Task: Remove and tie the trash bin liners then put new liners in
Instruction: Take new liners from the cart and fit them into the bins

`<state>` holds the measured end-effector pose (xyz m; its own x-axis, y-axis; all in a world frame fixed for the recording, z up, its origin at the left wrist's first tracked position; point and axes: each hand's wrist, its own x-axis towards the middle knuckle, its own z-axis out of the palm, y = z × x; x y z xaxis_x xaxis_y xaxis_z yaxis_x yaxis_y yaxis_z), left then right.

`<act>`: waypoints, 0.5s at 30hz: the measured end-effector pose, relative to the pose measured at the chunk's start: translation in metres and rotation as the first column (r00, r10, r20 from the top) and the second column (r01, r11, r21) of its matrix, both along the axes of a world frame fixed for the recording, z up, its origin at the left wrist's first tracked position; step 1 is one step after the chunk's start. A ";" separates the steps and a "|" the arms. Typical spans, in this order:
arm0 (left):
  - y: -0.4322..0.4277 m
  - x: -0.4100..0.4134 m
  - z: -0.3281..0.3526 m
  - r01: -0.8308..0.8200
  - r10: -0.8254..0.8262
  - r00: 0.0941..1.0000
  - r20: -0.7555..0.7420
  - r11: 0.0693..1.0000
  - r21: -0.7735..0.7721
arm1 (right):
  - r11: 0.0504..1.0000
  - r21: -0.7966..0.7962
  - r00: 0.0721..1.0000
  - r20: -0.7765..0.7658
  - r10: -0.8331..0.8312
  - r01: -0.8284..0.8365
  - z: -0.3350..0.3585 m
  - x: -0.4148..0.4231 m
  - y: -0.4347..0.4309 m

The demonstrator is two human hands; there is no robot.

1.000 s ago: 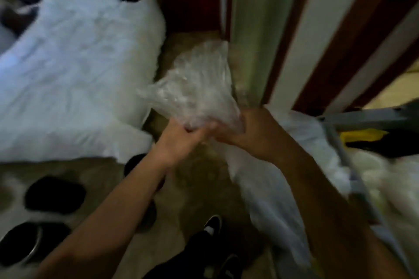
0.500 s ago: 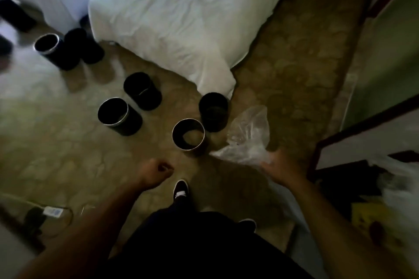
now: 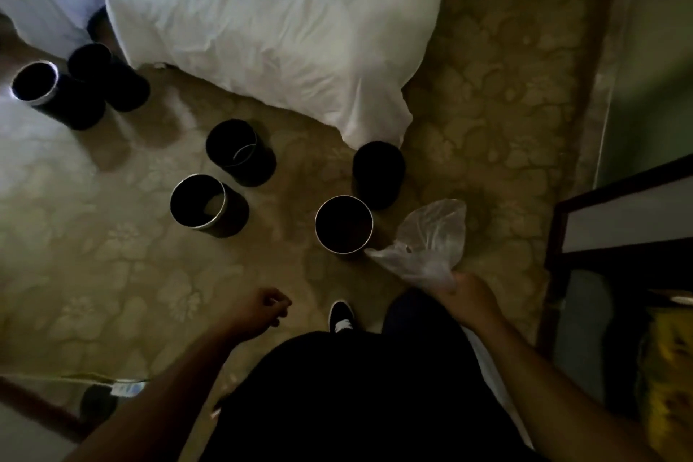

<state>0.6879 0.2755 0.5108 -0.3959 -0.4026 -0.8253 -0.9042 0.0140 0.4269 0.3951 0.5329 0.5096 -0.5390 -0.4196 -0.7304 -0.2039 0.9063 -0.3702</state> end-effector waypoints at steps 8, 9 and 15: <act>-0.121 -0.092 0.004 0.211 -0.213 0.977 -0.010 0.974 -0.076 | 0.980 0.004 0.977 0.076 -0.201 0.201 -0.035 -0.013 -0.048; -0.133 -0.105 0.003 0.234 -0.235 0.972 -0.008 0.968 -0.088 | 0.975 -0.004 0.972 0.082 -0.220 0.221 -0.042 -0.018 -0.056; -0.203 -0.168 0.000 0.365 -0.363 0.931 0.043 0.925 -0.108 | 0.943 -0.042 0.943 -0.013 -0.332 0.331 -0.050 -0.062 -0.128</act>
<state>0.5204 0.0724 0.5112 -0.5151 -0.3243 -0.7934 -0.8369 0.3904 0.3838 0.3335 0.4052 0.4591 -0.6664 -0.2425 -0.7051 0.0981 0.9089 -0.4053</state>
